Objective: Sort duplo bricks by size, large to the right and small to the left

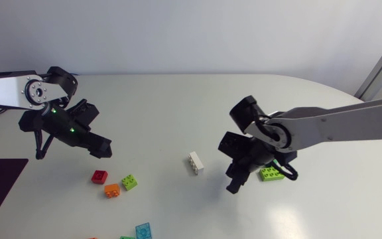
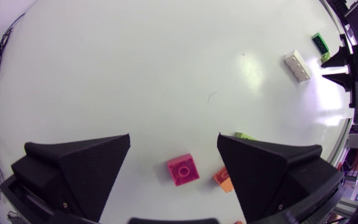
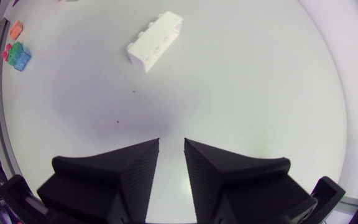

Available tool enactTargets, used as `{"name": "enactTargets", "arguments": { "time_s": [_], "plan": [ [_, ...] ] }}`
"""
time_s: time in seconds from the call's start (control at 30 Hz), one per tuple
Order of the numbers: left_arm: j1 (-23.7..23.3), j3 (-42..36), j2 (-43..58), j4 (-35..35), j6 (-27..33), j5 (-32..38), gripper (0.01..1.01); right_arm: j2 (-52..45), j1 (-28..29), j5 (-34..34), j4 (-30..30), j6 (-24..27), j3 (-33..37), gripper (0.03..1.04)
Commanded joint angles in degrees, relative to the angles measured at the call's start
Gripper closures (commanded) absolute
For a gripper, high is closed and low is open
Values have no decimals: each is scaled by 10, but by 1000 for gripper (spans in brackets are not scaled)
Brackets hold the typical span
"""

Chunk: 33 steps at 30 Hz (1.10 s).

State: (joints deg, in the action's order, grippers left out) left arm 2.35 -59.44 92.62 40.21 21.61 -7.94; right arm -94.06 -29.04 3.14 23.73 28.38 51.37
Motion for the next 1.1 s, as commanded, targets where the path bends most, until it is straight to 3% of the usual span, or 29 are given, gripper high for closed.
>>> {"name": "enactTargets", "arguments": {
  "time_s": [0.0,0.03,0.13,0.23,0.47,0.77,0.9,1.07],
  "plan": [
    [11,11,-5,0,-1,-8,54,25,7,4,-11,15,-14,416],
    [14,8,-5,0,-4,-7,54,25,5,2,-9,11,-5,298],
    [26,6,-11,1,-11,-8,54,10,-22,-17,-7,-17,34,144],
    [28,6,-20,3,-13,-7,54,-20,-43,-21,0,-52,80,92],
    [24,14,-27,5,-10,-7,54,-132,-105,-52,15,-142,188,92],
    [15,24,-30,6,-7,-7,54,-220,-126,-98,30,-226,254,156],
    [15,24,-31,6,-7,-7,54,-227,-125,-109,25,-246,254,367],
    [18,27,-33,6,-8,-7,54,-218,-120,-110,8,-264,242,946]
  ]
}}
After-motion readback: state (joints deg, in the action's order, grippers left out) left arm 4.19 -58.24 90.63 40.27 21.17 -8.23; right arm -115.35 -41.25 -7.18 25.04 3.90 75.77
